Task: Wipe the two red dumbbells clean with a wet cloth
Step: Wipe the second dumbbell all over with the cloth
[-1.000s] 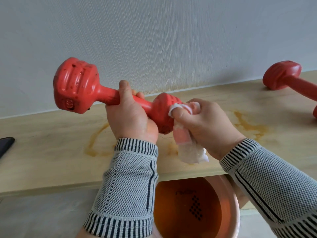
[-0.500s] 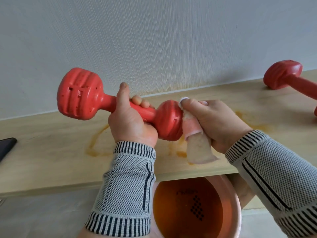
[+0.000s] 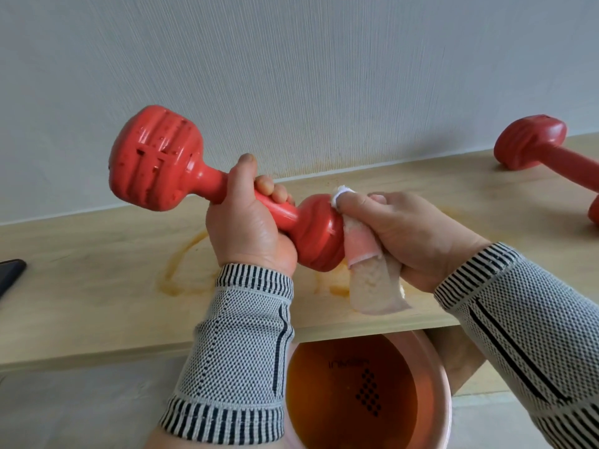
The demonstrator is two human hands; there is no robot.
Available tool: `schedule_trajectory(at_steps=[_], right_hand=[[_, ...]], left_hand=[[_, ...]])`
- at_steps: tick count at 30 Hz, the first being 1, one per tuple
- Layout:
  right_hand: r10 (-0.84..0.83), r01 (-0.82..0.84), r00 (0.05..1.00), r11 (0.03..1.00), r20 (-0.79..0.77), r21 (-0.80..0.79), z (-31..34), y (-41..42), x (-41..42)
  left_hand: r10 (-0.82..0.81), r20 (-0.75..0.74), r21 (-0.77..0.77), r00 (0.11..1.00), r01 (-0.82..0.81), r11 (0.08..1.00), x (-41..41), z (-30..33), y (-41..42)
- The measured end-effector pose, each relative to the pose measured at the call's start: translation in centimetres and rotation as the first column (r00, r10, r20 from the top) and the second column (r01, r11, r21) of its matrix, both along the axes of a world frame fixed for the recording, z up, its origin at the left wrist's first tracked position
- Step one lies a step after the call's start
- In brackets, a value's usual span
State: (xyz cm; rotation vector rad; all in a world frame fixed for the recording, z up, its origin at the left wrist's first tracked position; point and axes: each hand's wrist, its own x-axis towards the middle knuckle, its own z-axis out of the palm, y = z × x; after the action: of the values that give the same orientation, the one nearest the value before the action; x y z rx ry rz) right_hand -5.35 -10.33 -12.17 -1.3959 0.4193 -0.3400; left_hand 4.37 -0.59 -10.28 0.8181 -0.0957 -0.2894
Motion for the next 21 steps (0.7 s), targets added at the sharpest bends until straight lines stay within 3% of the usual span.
schedule_trajectory(at_steps=[5,8,10,13,18,21], right_hand=[[-0.005,0.011,0.999,0.993,0.052,-0.12,-0.9,0.6,0.3],[-0.077,0.077,0.996,0.997,0.048,0.0,-0.8,0.6,0.7],[-0.109,0.103,0.994,0.983,0.033,0.15,-0.3,0.2,0.8],[-0.063,0.057,0.998,0.966,0.016,0.253,0.4,-0.4,0.5],[0.01,-0.009,1.0,0.969,-0.003,0.247,0.4,-0.1,0.2],[0.009,-0.012,1.0,0.983,0.021,0.181,0.5,0.1,0.4]], left_hand=[[0.112,-0.168,-0.035,0.979,-0.119,0.992,0.6,0.3,0.2],[0.074,-0.218,-0.074,0.973,-0.092,0.993,0.6,0.5,0.3],[0.021,-0.159,-0.005,0.987,-0.022,1.0,0.6,0.1,0.3],[-0.069,0.038,0.079,0.997,0.066,0.995,0.7,-0.7,0.5],[-0.088,0.205,0.031,0.975,0.084,0.996,1.1,-1.2,0.0],[0.004,0.211,0.052,0.977,-0.015,0.999,0.6,-1.1,-0.1]])
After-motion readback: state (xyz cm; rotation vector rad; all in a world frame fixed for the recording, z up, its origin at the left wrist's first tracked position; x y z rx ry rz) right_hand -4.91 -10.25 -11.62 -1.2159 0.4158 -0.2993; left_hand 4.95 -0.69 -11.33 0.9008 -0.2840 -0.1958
